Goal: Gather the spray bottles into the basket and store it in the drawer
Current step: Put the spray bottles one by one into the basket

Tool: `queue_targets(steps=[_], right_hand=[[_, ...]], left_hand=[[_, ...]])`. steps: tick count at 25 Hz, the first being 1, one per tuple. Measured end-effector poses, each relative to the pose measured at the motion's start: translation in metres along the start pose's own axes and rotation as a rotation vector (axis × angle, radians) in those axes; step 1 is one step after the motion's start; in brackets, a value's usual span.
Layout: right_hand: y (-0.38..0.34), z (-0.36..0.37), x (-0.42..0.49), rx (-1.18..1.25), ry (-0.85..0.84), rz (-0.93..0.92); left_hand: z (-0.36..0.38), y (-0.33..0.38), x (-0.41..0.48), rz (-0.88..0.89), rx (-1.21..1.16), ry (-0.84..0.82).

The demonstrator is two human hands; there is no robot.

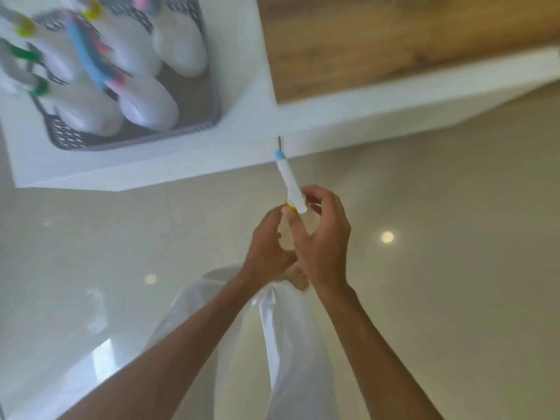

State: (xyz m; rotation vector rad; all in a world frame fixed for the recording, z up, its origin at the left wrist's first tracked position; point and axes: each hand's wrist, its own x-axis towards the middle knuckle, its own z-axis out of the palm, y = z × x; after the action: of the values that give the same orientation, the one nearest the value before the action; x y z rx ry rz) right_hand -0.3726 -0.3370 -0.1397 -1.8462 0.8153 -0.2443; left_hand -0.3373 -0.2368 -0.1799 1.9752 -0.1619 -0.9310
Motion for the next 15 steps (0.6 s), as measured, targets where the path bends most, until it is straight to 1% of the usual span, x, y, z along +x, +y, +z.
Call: queue_targets(steps=[3,6,8,9,11,13,15], right_hand=[[-0.067,0.013,0.002,-0.034,-0.004,-0.196],[-0.113,0.038,0.008,-0.012,0.014,-0.278],[-0.134,0.060,0.017,0.002,0.051,-0.342],[-0.142,0.072,0.025,0.001,0.066,-0.376],[-0.155,0.100,0.046,-0.020,0.090,-0.393],[-0.162,0.124,0.064,-0.016,0.123,-0.346],[-0.164,0.145,0.080,-0.005,0.160,-0.275]], left_hand=[[-0.062,0.037,-0.014,0.115,0.077,0.175],[-0.126,0.054,-0.014,0.306,0.166,0.350],[-0.157,0.058,-0.004,0.368,0.185,0.458],[-0.167,0.060,0.003,0.376,0.184,0.522],[-0.181,0.062,0.022,0.327,0.116,0.633],[-0.190,0.064,0.045,0.246,-0.013,0.678],[-0.200,0.061,0.069,0.208,-0.073,0.688]])
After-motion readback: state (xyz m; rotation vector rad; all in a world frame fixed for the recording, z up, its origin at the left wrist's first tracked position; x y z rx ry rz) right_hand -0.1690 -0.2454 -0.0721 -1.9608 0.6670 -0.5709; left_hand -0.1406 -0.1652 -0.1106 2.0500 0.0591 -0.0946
